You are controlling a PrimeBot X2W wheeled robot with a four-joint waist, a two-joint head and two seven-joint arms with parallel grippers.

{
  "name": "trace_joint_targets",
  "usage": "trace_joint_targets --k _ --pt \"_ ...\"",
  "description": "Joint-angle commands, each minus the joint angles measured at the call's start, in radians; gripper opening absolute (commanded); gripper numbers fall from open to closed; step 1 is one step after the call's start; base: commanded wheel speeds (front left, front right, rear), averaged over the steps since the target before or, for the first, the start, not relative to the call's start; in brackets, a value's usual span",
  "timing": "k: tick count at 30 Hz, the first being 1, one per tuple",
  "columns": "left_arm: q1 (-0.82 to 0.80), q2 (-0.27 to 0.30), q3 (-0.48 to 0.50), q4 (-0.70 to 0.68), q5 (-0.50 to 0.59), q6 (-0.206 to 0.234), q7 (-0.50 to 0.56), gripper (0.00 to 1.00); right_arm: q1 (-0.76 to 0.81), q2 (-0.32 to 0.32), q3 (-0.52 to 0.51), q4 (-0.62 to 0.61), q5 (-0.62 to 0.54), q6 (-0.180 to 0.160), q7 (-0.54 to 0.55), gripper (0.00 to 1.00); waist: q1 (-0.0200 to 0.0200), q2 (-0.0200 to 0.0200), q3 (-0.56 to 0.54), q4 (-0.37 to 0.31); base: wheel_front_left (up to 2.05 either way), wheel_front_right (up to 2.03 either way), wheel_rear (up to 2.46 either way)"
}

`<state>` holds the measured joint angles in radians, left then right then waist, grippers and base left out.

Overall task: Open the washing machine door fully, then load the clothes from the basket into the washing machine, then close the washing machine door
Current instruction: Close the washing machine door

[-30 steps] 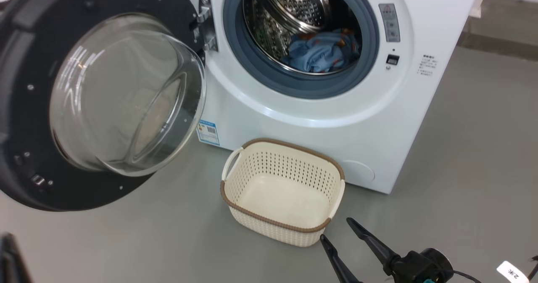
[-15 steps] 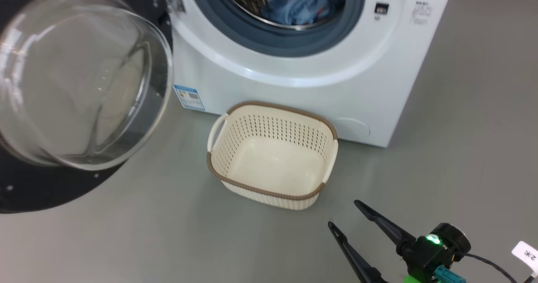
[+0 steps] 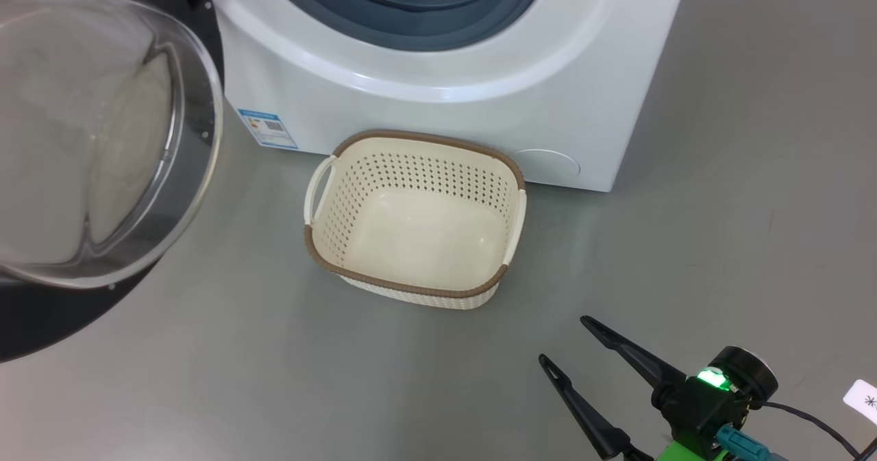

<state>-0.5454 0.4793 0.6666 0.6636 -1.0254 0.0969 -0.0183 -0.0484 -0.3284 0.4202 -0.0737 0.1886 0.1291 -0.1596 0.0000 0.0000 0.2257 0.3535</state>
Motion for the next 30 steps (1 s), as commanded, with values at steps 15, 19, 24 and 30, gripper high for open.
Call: trace_joint_targets --k 15,19,24,30 --pt "-0.133 0.103 0.137 0.154 -0.221 -0.014 0.218 0.00 -0.022 -0.015 0.020 -0.033 0.010 0.002 0.000 1.00 0.0000 0.0000 0.017 -0.019 0.00 0.00 0.00" --pt "-0.139 0.100 0.132 0.163 -0.235 -0.025 0.254 0.00 -0.024 -0.013 0.021 -0.033 0.011 0.002 0.000 1.00 0.0000 0.0000 0.015 -0.017 0.00 0.00 0.00" --pt "-0.141 0.098 0.125 0.168 -0.238 -0.031 0.273 0.00 -0.024 -0.012 0.022 -0.031 0.011 0.002 0.001 1.00 0.0000 0.0000 0.014 -0.015 0.00 0.00 0.00" --pt "-0.139 0.091 0.104 0.173 -0.245 -0.049 0.330 0.00 -0.025 -0.009 0.025 -0.027 0.011 0.002 0.001 1.00 0.0000 0.0000 0.007 -0.014 0.00 0.00 0.00"
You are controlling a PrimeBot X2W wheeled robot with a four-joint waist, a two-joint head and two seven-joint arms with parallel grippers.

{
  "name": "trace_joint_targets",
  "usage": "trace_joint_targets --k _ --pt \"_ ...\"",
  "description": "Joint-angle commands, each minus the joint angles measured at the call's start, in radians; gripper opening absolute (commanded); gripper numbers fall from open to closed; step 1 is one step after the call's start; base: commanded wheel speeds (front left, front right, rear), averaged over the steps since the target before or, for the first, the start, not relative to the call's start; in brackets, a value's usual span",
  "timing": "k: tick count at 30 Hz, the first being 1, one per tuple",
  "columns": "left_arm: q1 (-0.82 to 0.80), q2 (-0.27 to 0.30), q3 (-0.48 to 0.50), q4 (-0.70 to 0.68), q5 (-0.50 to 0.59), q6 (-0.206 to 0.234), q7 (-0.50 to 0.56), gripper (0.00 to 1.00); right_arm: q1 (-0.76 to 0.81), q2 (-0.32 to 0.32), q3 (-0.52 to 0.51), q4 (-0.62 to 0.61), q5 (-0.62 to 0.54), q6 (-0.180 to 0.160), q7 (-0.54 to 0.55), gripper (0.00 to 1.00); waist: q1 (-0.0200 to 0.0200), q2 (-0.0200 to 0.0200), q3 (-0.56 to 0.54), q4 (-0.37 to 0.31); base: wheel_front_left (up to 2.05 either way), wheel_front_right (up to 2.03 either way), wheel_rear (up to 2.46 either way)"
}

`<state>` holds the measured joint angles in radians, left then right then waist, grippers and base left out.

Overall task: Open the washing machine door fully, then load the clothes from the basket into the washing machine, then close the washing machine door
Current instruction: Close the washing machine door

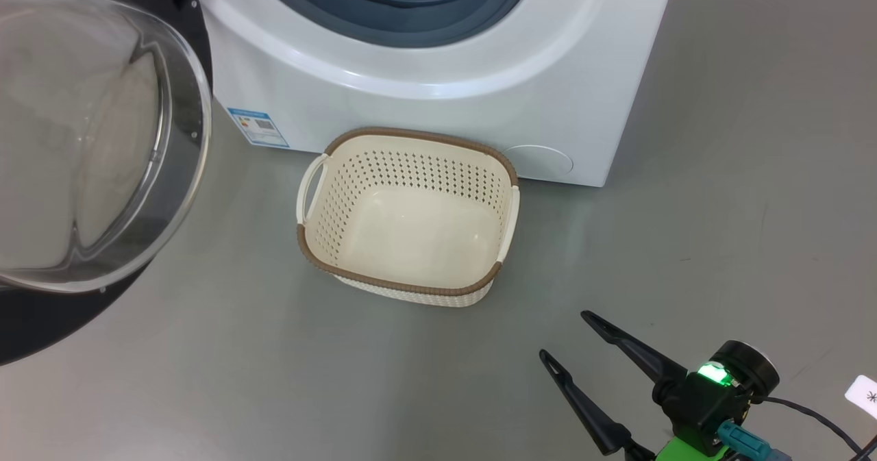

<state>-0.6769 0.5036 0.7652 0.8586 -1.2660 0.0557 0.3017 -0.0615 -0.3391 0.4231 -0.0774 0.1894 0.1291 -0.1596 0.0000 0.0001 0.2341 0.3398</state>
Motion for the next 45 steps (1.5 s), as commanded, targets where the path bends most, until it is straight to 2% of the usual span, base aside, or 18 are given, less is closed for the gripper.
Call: trace_joint_targets --k 1,12,17,20,33,45 --pt "-0.007 0.064 0.001 -0.022 -0.007 -0.012 0.023 0.00 -0.012 0.002 0.022 -0.022 0.010 0.002 0.000 1.00 0.0000 -0.0001 -0.003 0.000 0.00 0.00 0.00" --pt "0.026 0.047 -0.042 -0.051 -0.022 -0.033 0.162 0.00 -0.013 0.017 0.028 -0.002 0.011 0.002 -0.005 1.00 0.0000 -0.0001 -0.028 -0.002 0.00 0.00 0.00" --pt "0.072 0.038 -0.063 -0.090 -0.026 -0.032 0.243 0.00 -0.007 0.032 0.036 0.014 0.010 0.002 -0.011 1.00 0.0000 -0.0001 -0.055 -0.002 0.00 0.00 0.00" --pt "0.107 0.031 -0.078 -0.121 -0.026 -0.047 0.287 0.00 -0.008 0.042 0.042 0.021 0.010 0.002 -0.013 1.00 0.0000 -0.0001 -0.068 -0.004 0.00 0.00 0.00" --pt "0.205 -0.049 -0.087 -0.296 -0.090 -0.060 0.435 0.00 -0.003 0.068 0.054 0.052 0.007 0.002 -0.025 1.00 0.0000 -0.0001 -0.101 -0.003 0.00 0.00 0.00" --pt "0.289 -0.106 -0.128 -0.456 -0.116 -0.032 0.554 0.00 -0.007 0.081 0.059 0.066 0.008 0.002 -0.033 1.00 0.0000 -0.0001 -0.114 -0.013 0.00 0.00 0.00"
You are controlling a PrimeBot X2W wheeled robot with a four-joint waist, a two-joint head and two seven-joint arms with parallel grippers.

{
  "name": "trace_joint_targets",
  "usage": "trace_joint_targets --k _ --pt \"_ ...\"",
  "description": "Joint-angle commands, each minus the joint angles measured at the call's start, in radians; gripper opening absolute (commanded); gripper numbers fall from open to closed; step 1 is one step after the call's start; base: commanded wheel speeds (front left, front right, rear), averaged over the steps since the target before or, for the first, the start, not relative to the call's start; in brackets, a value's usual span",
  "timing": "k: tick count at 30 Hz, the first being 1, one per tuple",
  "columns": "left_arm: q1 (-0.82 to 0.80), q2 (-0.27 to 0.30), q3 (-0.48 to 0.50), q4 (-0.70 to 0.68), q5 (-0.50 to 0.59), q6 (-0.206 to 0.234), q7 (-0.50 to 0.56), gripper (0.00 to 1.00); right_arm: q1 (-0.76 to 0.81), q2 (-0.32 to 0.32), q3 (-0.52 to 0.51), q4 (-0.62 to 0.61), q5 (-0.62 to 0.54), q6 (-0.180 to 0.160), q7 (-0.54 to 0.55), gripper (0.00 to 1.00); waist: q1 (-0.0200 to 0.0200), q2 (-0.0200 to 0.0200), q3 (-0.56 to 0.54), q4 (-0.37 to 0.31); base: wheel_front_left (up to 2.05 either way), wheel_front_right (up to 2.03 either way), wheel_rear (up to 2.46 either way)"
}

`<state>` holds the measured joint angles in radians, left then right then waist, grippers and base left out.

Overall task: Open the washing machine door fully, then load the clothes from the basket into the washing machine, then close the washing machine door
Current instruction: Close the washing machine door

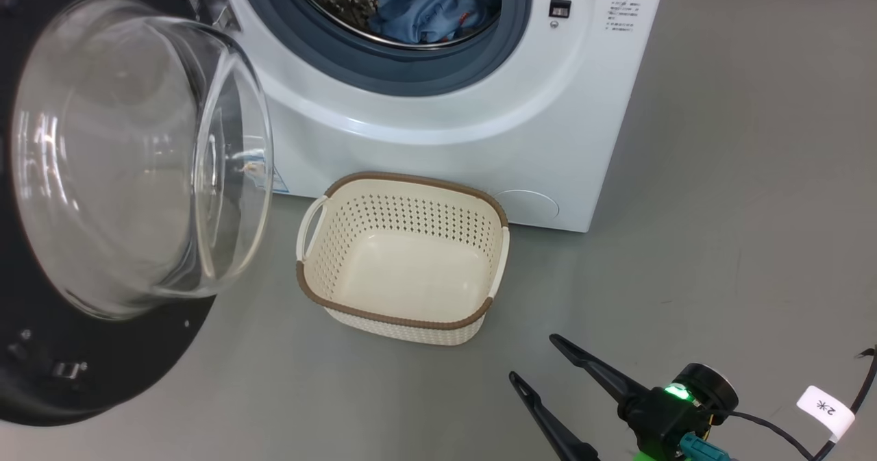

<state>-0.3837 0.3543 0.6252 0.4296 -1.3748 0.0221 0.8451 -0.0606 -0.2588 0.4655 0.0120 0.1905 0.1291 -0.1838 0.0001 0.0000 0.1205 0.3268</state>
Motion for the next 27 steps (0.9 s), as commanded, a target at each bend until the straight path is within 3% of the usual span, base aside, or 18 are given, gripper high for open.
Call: trace_joint_targets --k 1,17,27 --pt "0.005 0.037 0.012 -0.040 -0.012 0.004 0.019 0.00 -0.007 0.002 0.015 -0.021 0.007 0.002 -0.010 1.00 -0.0001 0.0000 -0.001 -0.002 0.00 0.00 0.00" --pt "0.072 -0.101 -0.054 -0.235 -0.066 -0.004 0.101 0.00 -0.010 0.027 0.003 -0.002 0.005 0.002 -0.023 1.00 -0.0001 0.0000 -0.021 -0.016 0.00 0.00 0.00" --pt "0.120 -0.194 -0.082 -0.279 -0.077 -0.015 0.097 0.00 -0.012 0.039 -0.007 0.012 0.006 0.002 -0.033 1.00 -0.0001 0.0000 -0.034 -0.049 0.00 0.00 0.00"
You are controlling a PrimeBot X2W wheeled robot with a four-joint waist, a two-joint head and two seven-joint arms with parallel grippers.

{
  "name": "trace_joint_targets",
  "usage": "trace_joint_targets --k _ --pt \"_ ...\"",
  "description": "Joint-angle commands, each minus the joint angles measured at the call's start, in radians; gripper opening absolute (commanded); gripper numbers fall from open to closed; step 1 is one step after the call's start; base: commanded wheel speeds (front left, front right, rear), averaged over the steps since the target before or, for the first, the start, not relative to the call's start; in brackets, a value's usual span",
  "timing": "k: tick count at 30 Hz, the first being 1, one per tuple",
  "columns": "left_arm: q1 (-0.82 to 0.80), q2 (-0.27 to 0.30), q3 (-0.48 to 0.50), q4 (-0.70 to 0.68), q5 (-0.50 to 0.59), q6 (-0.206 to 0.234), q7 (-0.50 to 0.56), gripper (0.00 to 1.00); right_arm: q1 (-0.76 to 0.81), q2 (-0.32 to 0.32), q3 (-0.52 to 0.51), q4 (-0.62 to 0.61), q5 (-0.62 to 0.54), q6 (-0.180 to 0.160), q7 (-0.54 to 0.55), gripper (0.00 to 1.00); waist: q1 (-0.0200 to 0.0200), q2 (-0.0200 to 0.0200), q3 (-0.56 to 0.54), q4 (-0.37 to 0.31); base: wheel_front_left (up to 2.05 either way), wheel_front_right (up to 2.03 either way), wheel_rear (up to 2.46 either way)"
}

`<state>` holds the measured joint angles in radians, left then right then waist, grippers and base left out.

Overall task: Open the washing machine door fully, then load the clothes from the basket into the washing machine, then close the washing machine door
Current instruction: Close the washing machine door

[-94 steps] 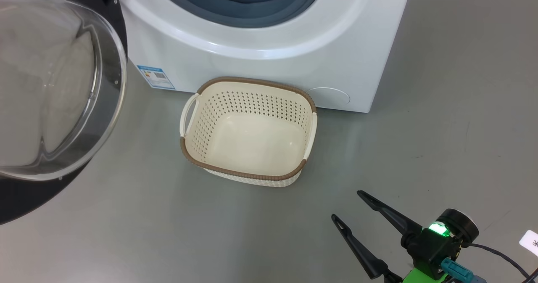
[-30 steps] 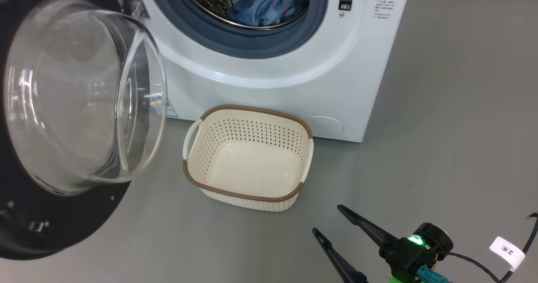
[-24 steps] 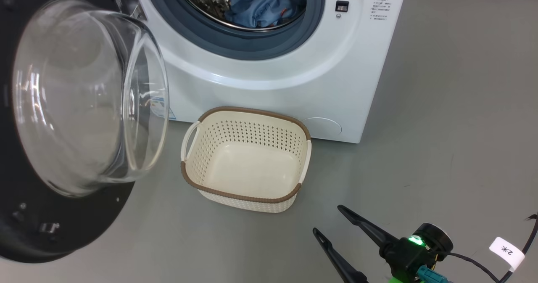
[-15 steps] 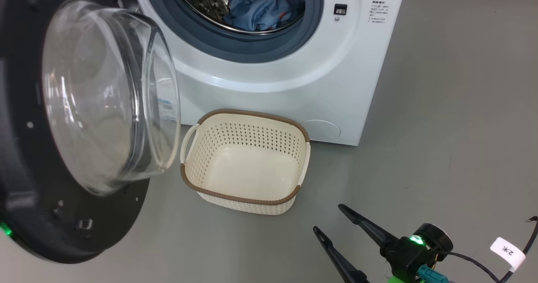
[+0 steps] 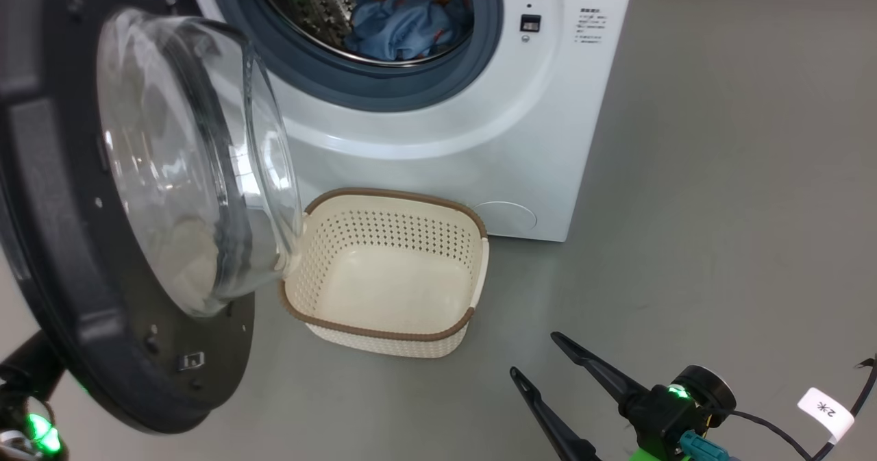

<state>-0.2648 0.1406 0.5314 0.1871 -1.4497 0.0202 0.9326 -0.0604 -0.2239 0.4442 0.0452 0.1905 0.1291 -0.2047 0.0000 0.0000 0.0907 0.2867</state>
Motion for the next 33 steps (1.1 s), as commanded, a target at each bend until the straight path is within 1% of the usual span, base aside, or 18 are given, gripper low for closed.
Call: trace_joint_targets --k 1,9,14,19,24,29,33 --pt "0.006 0.012 0.007 -0.038 0.000 -0.016 0.008 0.00 -0.013 0.005 0.014 -0.020 0.006 0.002 -0.013 1.00 0.0000 0.0000 -0.004 -0.014 0.00 0.00 0.00" --pt "0.032 -0.053 -0.022 -0.056 -0.018 -0.045 -0.010 0.00 -0.009 0.011 -0.002 -0.010 0.006 0.002 -0.020 1.00 0.0000 0.0000 -0.016 -0.051 0.00 0.00 0.00" --pt "0.032 -0.076 -0.047 -0.055 -0.038 -0.055 -0.037 0.00 -0.010 0.011 -0.009 -0.006 0.005 0.002 -0.023 1.00 0.0000 0.0000 -0.016 -0.071 0.00 0.00 0.00" --pt "0.027 -0.087 -0.102 -0.047 -0.064 -0.073 -0.075 0.00 -0.012 0.011 -0.021 -0.005 0.006 0.002 -0.025 1.00 0.0000 0.0000 -0.014 -0.102 0.00 0.00 0.00" --pt "0.010 -0.090 -0.175 -0.022 -0.106 -0.085 -0.154 0.00 -0.011 0.010 -0.030 -0.003 0.007 0.002 -0.028 1.00 0.0000 0.0000 -0.009 -0.137 0.00 0.00 0.00" --pt "-0.015 -0.090 -0.264 0.009 -0.158 -0.100 -0.261 0.00 -0.013 0.010 -0.035 -0.001 0.007 0.002 -0.031 1.00 0.0000 0.0000 -0.001 -0.176 0.00 0.00 0.00" --pt "-0.040 -0.090 -0.330 0.037 -0.176 -0.111 -0.336 0.00 -0.020 0.012 -0.035 0.002 0.011 0.002 -0.035 1.00 0.0000 0.0000 0.006 -0.215 0.00 0.00 0.00"
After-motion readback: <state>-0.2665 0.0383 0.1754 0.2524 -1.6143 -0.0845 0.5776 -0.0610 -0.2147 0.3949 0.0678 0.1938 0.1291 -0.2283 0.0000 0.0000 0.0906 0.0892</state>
